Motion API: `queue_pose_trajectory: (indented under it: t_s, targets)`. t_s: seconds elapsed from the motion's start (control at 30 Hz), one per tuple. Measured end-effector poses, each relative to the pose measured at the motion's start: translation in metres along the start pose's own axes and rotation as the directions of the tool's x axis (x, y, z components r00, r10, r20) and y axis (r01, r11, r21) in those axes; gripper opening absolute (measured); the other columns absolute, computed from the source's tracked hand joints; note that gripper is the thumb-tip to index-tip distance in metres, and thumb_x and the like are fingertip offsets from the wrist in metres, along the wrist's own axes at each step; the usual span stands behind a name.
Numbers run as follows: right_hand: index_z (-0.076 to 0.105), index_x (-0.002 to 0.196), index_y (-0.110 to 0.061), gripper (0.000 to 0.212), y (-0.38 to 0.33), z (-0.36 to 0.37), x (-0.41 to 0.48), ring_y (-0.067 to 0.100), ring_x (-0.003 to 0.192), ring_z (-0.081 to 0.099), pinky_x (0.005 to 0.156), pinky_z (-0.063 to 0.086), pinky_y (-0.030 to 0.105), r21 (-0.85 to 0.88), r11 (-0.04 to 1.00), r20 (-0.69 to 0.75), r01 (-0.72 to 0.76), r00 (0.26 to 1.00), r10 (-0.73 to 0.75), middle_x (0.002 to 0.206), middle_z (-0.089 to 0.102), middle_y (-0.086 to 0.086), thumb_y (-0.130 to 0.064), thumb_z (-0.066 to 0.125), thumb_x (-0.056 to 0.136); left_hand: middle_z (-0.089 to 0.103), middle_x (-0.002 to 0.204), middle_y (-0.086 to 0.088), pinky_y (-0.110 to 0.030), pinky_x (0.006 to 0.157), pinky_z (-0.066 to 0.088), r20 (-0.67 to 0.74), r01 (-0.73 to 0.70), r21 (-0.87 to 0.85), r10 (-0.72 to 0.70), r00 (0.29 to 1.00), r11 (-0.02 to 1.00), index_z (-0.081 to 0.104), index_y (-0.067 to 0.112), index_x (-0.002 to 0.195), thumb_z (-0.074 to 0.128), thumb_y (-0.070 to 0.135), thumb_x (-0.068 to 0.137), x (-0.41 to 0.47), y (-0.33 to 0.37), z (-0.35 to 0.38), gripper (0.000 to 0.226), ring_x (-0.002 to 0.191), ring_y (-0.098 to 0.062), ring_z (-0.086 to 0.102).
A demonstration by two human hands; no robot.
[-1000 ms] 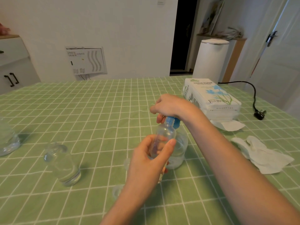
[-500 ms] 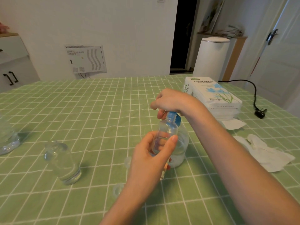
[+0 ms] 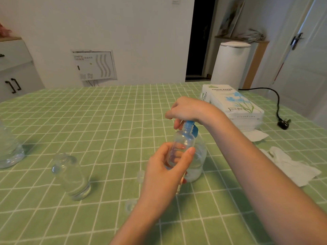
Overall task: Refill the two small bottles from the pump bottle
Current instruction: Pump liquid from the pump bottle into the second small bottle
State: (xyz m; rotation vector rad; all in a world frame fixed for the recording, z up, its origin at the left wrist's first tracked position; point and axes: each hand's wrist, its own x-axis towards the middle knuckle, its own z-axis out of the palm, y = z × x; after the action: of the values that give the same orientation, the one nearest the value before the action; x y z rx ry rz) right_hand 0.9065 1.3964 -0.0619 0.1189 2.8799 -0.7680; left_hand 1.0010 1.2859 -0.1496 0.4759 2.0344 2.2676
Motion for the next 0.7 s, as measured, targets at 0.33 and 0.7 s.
queue_pose_trajectory:
  t_s: [0.33, 0.7]
  targets:
    - [0.063, 0.102, -0.007, 0.024, 0.0029, 0.0058, -0.0008, 0.024, 0.08, 0.058, 0.059, 0.041, 0.026, 0.02, 0.999, 0.032, -0.026, 0.999, 0.025, 0.107, 0.07, 0.013, -0.025, 0.052, 0.09, 0.063, 0.063, 0.007, -0.016, 0.045, 0.045, -0.007, 0.01, -0.007, -0.01, 1.0, 1.0, 0.065, 0.015, 0.083, 0.064, 0.045, 0.064, -0.0009, -0.0011, 0.0005, 0.035, 0.053, -0.003, 0.053]
    - [0.059, 0.113, -0.002, 0.035, 0.0011, 0.0018, -0.0008, 0.029, 0.099, 0.066, 0.084, 0.051, 0.037, 0.031, 1.0, -0.028, -0.004, 1.0, 0.005, 0.103, 0.07, 0.015, -0.027, 0.052, 0.091, 0.067, 0.066, 0.011, -0.015, 0.051, 0.046, -0.012, 0.01, 0.008, -0.01, 1.0, 1.0, 0.066, 0.024, 0.082, 0.065, 0.049, 0.065, -0.0001, -0.0027, -0.0019, 0.031, 0.056, 0.0, 0.057]
